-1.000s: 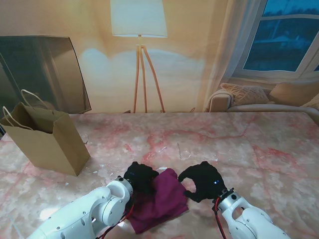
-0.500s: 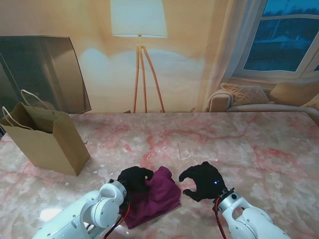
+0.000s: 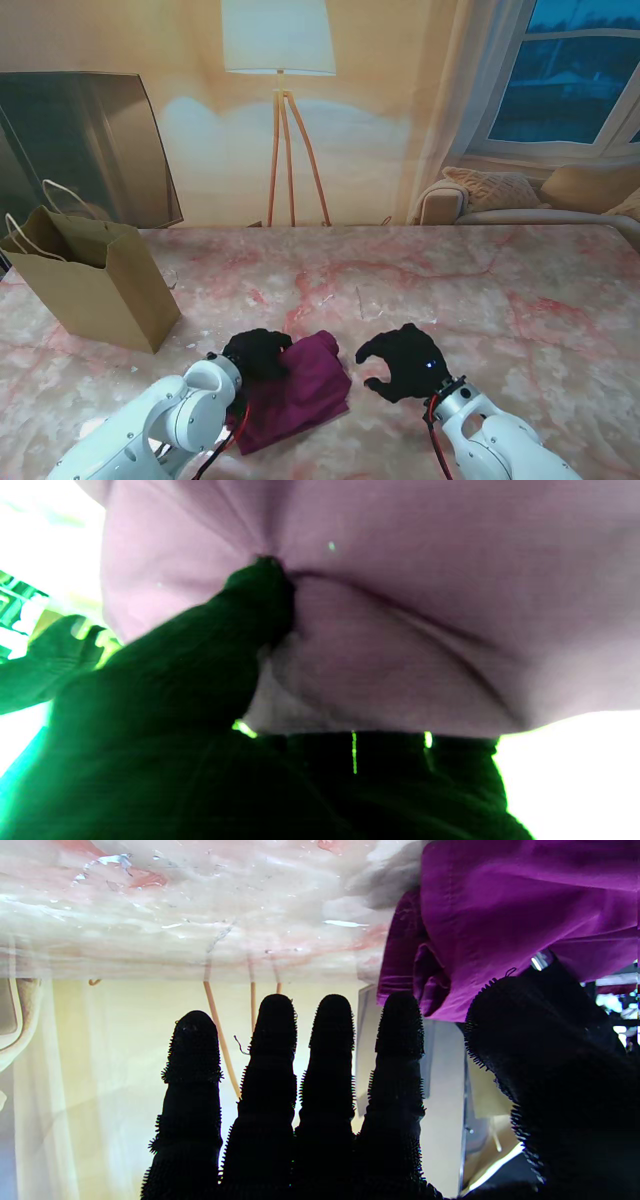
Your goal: Fold the socks and the shorts into the kraft paper bag
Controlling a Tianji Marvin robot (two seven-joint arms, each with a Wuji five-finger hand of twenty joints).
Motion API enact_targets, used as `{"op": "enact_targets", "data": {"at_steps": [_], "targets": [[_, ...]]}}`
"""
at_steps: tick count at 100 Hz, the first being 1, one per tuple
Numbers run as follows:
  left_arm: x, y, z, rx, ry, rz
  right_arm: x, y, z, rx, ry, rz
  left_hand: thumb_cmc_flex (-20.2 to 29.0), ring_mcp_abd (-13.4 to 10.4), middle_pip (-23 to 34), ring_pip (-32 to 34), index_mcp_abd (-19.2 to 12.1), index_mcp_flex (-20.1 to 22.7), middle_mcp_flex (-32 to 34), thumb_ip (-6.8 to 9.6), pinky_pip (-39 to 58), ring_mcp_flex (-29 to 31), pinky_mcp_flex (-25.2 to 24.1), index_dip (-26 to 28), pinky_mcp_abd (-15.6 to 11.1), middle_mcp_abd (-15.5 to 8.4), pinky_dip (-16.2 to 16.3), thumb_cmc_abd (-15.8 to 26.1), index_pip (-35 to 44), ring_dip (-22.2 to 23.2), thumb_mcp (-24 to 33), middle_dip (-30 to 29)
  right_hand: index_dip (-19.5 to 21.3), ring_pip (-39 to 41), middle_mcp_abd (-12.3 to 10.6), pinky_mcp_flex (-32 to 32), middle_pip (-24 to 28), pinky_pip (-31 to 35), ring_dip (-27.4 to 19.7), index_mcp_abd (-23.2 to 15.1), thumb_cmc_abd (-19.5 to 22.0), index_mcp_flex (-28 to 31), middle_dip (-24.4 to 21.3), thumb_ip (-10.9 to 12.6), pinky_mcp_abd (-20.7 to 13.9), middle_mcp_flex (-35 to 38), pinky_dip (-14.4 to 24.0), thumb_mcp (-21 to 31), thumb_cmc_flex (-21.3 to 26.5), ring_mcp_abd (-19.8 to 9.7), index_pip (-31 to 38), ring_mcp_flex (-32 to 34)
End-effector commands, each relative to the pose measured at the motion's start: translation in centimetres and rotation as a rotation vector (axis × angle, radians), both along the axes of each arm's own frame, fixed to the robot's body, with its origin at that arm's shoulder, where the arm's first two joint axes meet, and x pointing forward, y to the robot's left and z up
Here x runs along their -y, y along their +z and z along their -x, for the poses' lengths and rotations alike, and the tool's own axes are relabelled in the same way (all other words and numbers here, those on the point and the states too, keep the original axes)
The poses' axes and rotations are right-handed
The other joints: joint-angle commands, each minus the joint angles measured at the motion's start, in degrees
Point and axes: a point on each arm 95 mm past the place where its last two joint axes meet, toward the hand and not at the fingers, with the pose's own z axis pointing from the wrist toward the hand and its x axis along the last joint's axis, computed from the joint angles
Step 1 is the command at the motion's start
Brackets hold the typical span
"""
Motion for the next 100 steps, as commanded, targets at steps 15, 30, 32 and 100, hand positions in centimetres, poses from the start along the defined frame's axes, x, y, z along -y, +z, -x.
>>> {"op": "enact_targets", "data": {"at_steps": [15, 30, 32, 100], "targets": [[-0.6, 1.8, -0.4, 0.083, 0.011, 0.014, -0.3, -0.3, 0.1, -0.005, 0.004, -0.020, 4.7, 3.3, 1.0, 1.1, -24.8, 9.5, 1.5, 0.77, -3.3, -3.1, -4.1, 3.2, 2.4, 0.4, 0.4, 1.3, 21.1, 3.0, 2.3, 7.0, -0.1, -0.9, 0.3, 0.0, -0.5, -0.4, -0.7, -1.0, 3.2, -2.1, -0.1, 3.3, 0.8, -0.2, -0.4, -0.9, 0.1, -0.1, -0.7, -0.1], [-0.9, 2.2, -0.5, 0.065, 0.024, 0.021, -0.4, -0.4, 0.1, -0.007, 0.004, -0.028, 7.9, 4.9, 3.2, 3.3, -23.7, 2.6, -2.7, -0.23, -3.0, -5.9, -4.1, 24.1, 2.5, 0.1, 1.8, 6.1, 22.9, 8.0, 0.7, 18.0, -0.1, -0.8, 0.3, 0.1, -0.4, -0.3, -0.7, -1.1, 3.6, -2.2, -0.1, 3.5, 0.8, -0.2, -0.4, -1.0, 0.2, -0.1, -0.7, -0.1], [-1.0, 2.2, -0.6, 0.063, 0.029, 0.028, -0.4, -0.4, 0.1, -0.008, 0.004, -0.028, 8.3, 5.0, 3.7, 3.6, -23.3, 1.6, -3.3, -0.38, -2.6, -5.8, -3.8, 25.6, 2.4, 0.1, 2.1, 6.6, 23.3, 8.3, 0.5, 19.2, -0.1, -0.8, 0.3, 0.2, -0.4, -0.3, -0.7, -1.1, 3.7, -2.2, -0.1, 3.5, 0.8, -0.2, -0.4, -1.1, 0.2, -0.1, -0.7, -0.1], [-3.0, 9.9, -2.1, 0.239, 0.263, 0.376, -0.4, -0.6, 0.0, -0.023, -0.007, -0.036, 8.6, 5.4, 3.8, 4.0, -22.1, 1.5, -2.2, -0.57, -0.7, -1.7, 1.8, 27.3, 0.7, 0.9, 2.2, 5.8, 23.9, 6.4, 1.7, 21.8, -0.2, -0.9, 0.4, -0.6, -0.6, -1.1, -0.7, -1.0, 4.6, -2.3, -0.2, 3.8, 0.8, -0.4, -0.8, -1.5, 0.3, 0.0, -0.7, -0.3]]}}
